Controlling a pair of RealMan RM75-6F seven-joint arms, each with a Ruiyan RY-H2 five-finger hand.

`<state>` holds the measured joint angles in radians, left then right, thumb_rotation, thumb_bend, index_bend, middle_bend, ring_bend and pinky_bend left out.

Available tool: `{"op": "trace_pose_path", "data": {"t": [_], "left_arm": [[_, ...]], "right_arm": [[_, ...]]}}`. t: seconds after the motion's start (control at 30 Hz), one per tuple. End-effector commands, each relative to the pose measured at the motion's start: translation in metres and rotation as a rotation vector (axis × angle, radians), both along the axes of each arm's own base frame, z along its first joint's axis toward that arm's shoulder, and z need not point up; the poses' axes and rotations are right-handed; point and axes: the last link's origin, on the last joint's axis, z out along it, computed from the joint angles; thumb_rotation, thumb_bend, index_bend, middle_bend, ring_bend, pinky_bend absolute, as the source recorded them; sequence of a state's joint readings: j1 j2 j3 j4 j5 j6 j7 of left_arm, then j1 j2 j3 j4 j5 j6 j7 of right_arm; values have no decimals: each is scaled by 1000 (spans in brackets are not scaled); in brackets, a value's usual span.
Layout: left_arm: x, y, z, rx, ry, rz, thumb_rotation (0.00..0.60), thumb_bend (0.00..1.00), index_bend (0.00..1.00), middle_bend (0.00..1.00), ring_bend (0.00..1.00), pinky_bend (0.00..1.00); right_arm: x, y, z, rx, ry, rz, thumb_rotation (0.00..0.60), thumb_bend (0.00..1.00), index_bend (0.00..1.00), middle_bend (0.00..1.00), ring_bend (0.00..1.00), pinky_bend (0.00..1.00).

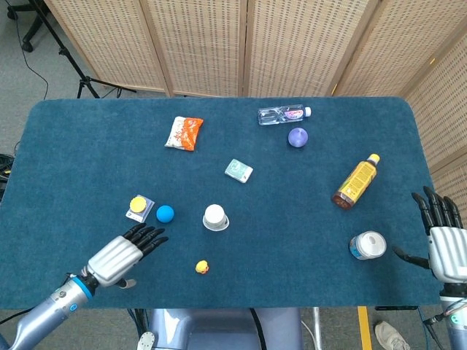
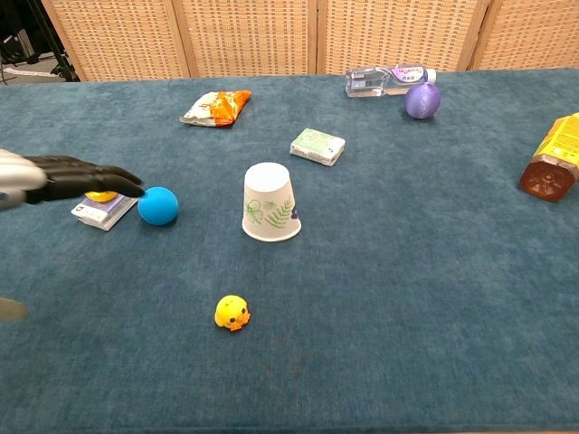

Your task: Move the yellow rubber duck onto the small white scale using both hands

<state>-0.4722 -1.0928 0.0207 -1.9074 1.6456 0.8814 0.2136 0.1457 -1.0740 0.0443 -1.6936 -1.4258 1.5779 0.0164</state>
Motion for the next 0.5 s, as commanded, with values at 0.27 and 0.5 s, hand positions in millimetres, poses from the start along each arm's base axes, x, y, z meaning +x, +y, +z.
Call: {"op": "trace_pose_path", "data": {"t": [0.27, 0.5], "left_arm": [[38, 2, -58, -111, 29, -37, 600, 25, 47, 0, 0, 0], [50, 6, -83, -122, 32, -22, 600, 118, 144, 0, 0, 0]], "right_arm": [[-4, 15, -9, -5, -50, -24, 600, 0, 40, 0, 0, 0], [-14, 12, -11, 4, -61, -46, 600, 0, 40, 0, 0, 0]]}}
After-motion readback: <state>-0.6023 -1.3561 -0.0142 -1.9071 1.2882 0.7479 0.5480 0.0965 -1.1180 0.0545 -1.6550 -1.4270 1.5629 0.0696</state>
